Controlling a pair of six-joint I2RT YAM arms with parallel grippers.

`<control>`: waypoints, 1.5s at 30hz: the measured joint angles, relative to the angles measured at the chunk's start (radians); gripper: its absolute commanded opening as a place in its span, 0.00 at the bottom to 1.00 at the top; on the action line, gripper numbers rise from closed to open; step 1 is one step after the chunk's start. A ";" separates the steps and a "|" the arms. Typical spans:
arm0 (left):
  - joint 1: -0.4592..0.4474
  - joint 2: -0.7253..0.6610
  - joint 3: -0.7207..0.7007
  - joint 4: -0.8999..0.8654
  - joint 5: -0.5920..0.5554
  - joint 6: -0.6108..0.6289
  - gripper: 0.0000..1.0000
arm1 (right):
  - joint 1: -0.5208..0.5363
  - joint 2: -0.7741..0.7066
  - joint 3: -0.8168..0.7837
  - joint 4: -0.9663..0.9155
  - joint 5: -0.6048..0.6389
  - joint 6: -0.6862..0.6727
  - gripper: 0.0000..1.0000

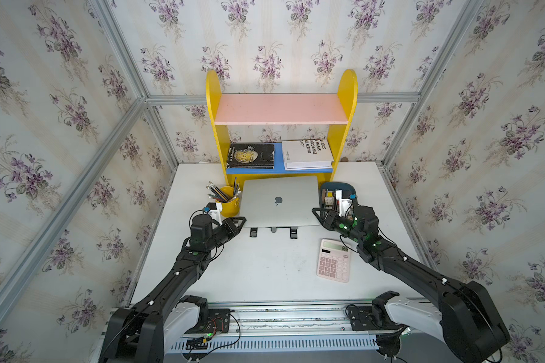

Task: Close the laptop lid and set it aside
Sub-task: Pick up the laptop from the shelf.

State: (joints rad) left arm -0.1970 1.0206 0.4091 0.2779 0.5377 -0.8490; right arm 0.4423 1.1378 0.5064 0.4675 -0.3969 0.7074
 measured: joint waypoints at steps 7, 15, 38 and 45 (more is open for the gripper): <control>0.000 -0.051 0.026 -0.047 0.000 0.003 0.04 | 0.000 -0.034 0.000 0.000 -0.003 0.008 0.07; 0.000 -0.114 0.074 -0.120 0.000 0.005 0.00 | 0.000 -0.077 0.015 -0.017 -0.005 0.026 0.06; 0.000 -0.159 0.259 -0.280 -0.021 0.047 0.00 | 0.000 -0.103 0.151 -0.090 -0.007 0.029 0.06; 0.000 -0.130 0.337 -0.301 -0.028 0.057 0.00 | 0.000 -0.091 0.206 -0.107 0.005 0.027 0.06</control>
State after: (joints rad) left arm -0.1970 0.8906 0.7460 -0.0231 0.5095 -0.7918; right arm 0.4419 1.0466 0.7128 0.3603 -0.3920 0.7349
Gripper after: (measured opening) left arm 0.255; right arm 0.254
